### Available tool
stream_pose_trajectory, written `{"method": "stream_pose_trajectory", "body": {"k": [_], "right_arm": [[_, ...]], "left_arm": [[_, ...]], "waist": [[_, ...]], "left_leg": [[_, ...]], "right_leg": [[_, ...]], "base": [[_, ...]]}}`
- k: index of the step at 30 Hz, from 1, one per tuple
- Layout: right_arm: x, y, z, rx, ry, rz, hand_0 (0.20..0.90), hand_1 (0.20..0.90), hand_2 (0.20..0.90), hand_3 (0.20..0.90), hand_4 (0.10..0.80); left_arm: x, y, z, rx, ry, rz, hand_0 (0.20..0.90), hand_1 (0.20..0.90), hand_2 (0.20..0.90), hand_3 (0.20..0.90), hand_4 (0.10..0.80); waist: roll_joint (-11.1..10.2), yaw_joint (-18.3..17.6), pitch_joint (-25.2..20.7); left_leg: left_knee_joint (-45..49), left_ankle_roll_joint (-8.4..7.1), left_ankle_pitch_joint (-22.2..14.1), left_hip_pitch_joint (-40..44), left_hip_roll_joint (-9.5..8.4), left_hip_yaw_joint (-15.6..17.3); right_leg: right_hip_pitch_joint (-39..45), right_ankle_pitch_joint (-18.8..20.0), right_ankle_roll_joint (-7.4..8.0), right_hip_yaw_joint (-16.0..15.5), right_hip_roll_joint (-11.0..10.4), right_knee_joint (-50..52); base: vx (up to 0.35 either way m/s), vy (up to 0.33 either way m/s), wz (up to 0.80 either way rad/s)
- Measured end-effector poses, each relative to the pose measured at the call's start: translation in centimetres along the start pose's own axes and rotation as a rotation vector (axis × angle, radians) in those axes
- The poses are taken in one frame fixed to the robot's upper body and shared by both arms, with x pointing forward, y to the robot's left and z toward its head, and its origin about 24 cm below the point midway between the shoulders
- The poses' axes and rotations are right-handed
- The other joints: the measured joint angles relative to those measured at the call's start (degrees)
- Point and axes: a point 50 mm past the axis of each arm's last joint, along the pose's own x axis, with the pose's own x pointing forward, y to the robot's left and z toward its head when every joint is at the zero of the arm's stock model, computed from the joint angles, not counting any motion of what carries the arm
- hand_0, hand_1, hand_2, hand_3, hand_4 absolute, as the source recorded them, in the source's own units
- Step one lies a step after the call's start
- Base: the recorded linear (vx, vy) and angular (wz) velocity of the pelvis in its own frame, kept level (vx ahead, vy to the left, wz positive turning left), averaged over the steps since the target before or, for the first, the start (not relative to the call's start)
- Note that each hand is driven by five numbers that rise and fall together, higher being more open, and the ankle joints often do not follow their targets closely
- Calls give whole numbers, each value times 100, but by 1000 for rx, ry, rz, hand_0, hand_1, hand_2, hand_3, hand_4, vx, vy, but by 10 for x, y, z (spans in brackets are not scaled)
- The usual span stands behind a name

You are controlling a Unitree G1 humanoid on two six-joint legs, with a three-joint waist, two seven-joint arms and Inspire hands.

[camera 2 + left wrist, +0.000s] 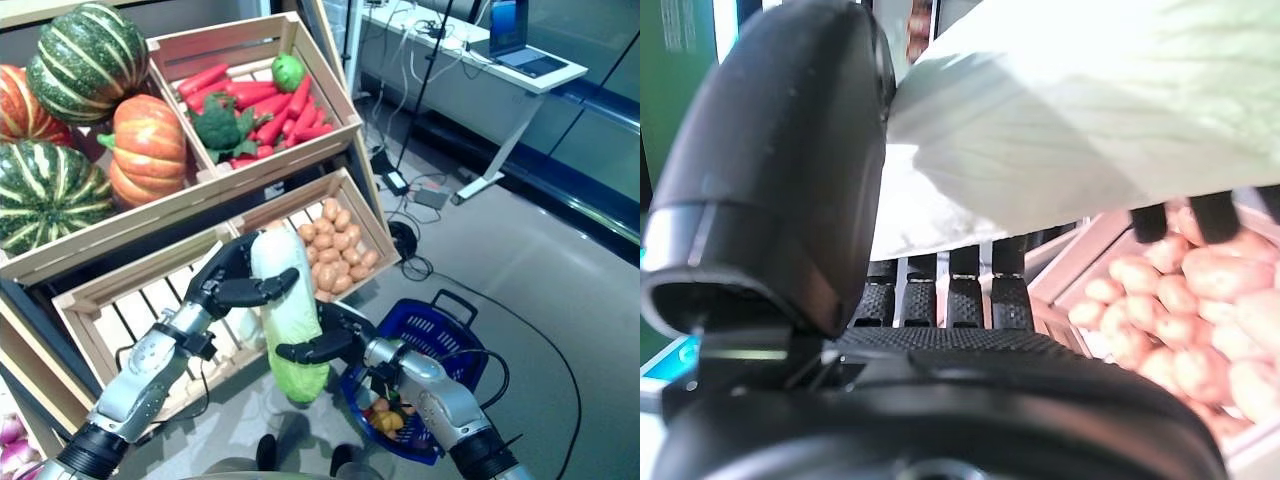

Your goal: Put vegetables into the basket

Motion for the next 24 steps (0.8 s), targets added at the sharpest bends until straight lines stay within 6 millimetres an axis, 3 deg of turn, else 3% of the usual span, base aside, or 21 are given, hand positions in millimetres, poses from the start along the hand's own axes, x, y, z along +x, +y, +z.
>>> {"method": "stream_pose_trajectory", "body": {"k": [10, 11, 12, 13, 24], "right_arm": [[0, 6, -18, -32, 144, 74, 900, 900, 900, 900, 800], [0, 6, -20, -25, 158, 78, 700, 700, 700, 700, 667], [0, 5, -21, -21, 165, 80, 700, 700, 700, 700, 667], [0, 6, -22, -17, 174, 83, 300, 300, 300, 300, 400], [0, 9, -29, -6, 200, 115, 300, 300, 300, 300, 400]], "left_arm": [[-3, -6, -2, 30, 33, -123, 300, 300, 300, 300, 400], [-4, -8, -3, 32, 40, -134, 300, 300, 300, 300, 400], [-4, -8, -4, 32, 42, -138, 300, 300, 300, 300, 400], [-4, -9, -4, 33, 46, -145, 300, 300, 300, 300, 400], [-5, -9, -5, 28, 53, -173, 300, 300, 300, 300, 400]], "waist": [[-4, -24, -55], [-4, -23, -56], [-4, -23, -56], [-4, -25, -56], [-7, -29, -181]], "left_leg": [[0, 3, -4, 8, 0, 18], [0, 3, -4, 7, 0, 18], [0, 3, -4, 7, 0, 18], [0, 3, -4, 7, 0, 19], [-2, 6, -7, 2, 0, 27]], "right_leg": [[1, 1, 2, 14, -2, 0], [1, 1, 2, 14, -2, 0], [1, 1, 2, 14, -2, 0], [1, 1, 2, 14, -1, 0], [-6, 0, 2, 22, -2, 0]], "base": [[0, 0, 0], [0, 0, 0], [0, 0, 0], [0, 0, 0], [0, 0, 0]]}}
